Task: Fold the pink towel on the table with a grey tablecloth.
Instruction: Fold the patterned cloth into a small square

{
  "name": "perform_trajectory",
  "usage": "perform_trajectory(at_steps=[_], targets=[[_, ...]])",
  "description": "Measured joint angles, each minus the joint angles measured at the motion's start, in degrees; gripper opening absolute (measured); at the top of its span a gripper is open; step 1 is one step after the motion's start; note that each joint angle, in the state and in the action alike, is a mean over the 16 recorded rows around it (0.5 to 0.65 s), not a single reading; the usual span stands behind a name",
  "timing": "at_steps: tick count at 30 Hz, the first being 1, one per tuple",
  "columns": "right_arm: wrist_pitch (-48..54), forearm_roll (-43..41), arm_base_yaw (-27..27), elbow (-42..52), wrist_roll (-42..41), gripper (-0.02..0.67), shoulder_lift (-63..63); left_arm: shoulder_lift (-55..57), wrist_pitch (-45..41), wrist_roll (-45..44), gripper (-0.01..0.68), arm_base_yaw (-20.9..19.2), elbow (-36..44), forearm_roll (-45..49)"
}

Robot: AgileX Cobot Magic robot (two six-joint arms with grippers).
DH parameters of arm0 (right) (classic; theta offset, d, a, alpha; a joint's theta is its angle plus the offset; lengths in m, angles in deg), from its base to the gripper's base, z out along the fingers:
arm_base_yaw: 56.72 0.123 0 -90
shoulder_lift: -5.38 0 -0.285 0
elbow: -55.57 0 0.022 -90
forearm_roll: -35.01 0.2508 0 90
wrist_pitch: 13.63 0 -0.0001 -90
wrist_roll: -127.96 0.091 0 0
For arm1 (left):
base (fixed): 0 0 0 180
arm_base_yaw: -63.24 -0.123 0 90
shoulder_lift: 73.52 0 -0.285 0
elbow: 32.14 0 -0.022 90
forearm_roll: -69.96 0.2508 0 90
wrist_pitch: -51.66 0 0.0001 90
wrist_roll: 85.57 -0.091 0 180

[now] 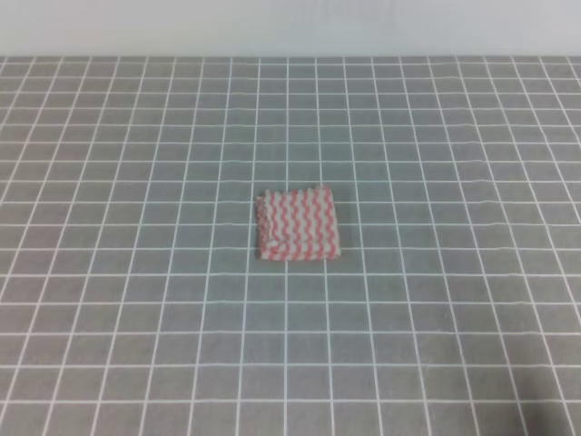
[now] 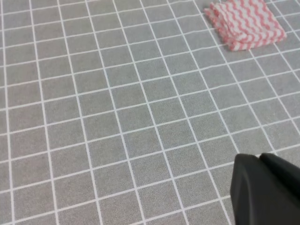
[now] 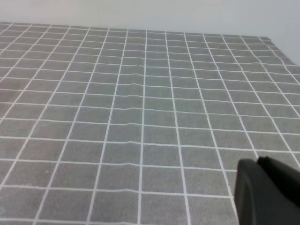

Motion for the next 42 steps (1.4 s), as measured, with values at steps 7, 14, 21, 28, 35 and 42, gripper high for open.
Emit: perform_trajectory(at_steps=[7, 14, 21, 28, 35, 42], targets=[[0.06, 0.11, 0.00, 0.00, -0.02, -0.017, 0.07, 0.15, -0.07, 0.00, -0.002, 0.01, 0.01, 0.06], [0.01, 0.10, 0.00, 0.19, -0.02, -0.016, 0.21, 0.30, -0.10, 0.01, -0.003, 0.02, 0.01, 0.08], [-0.06, 0.10, -0.01, 0.28, 0.02, -0.017, 0.27, 0.20, -0.65, 0.00, -0.003, 0.01, 0.01, -0.10], [-0.29, 0.08, -0.01, 0.46, 0.02, -0.016, 0.40, 0.10, -3.03, 0.01, -0.003, 0.01, 0.00, -0.57], [-0.13, 0.11, -0.01, 0.19, 0.01, -0.017, 0.27, -2.95, 0.74, 0.01, -0.003, -1.79, 2.64, 0.60], [-0.25, 0.12, 0.00, 0.19, 0.00, -0.016, 0.14, -10.71, 18.72, 0.01, -0.002, -8.12, 12.70, 1.93]])
